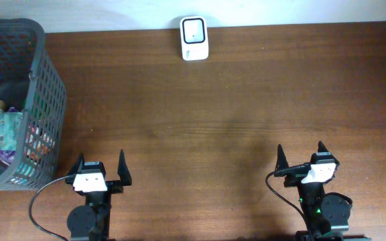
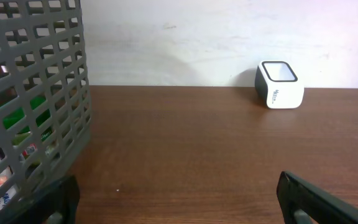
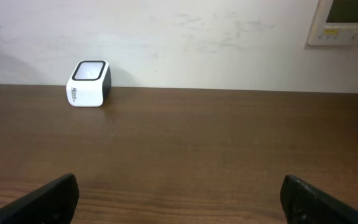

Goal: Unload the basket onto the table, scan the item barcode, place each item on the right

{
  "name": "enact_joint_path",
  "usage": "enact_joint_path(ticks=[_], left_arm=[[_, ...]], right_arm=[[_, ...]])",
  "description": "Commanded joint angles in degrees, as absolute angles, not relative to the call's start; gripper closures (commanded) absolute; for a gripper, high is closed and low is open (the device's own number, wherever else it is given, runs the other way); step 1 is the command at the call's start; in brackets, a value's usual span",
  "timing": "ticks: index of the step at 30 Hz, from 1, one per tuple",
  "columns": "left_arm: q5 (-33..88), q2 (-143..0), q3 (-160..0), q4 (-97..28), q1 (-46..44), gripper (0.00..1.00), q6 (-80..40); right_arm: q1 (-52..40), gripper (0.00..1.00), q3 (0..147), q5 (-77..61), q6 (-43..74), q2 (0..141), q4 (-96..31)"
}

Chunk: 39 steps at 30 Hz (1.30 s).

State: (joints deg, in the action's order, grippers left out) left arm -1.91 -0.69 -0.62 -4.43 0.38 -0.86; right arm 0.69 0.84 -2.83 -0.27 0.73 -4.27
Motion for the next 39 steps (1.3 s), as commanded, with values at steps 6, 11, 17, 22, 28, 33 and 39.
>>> enact_joint_path(ticks=[6, 11, 17, 22, 28, 33, 39], left_arm=[[-1.69, -0.36, -0.51, -4.80, 0.16, 0.01, 0.23], [-1.69, -0.36, -0.51, -4.78, 0.16, 0.01, 0.23], [24.16, -0.36, -0.56, 9.85, 0.16, 0.01, -8.12], [26.74, -0.36, -1.45, 47.44, 0.16, 0.01, -9.91], [20.56, -11.40, -34.00, 16.23, 0.16, 0.01, 0.12], [38.02, -35.81, -68.60, -24.32, 0.16, 0.01, 10.41], [19.35, -56.16, -92.36, -37.12, 0.25, 0.01, 5.19]], right_arm=[[-0.03, 0.01, 0.32, -3.16, -0.58, 0.43, -4.27], [-0.03, 0.01, 0.32, -3.16, -0.58, 0.43, -4.27], [-0.03, 0.01, 0.32, -3.14, -0.58, 0.43, -4.27], [-0.03, 0.01, 0.32, -3.16, -0.58, 0.43, -4.27], [-0.03, 0.01, 0.32, -3.16, -0.58, 0.43, -4.27], [-0.03, 0.01, 0.32, -3.16, -0.60, 0.43, -4.27], [-0.03, 0.01, 0.32, -3.16, -0.58, 0.43, -4.27]])
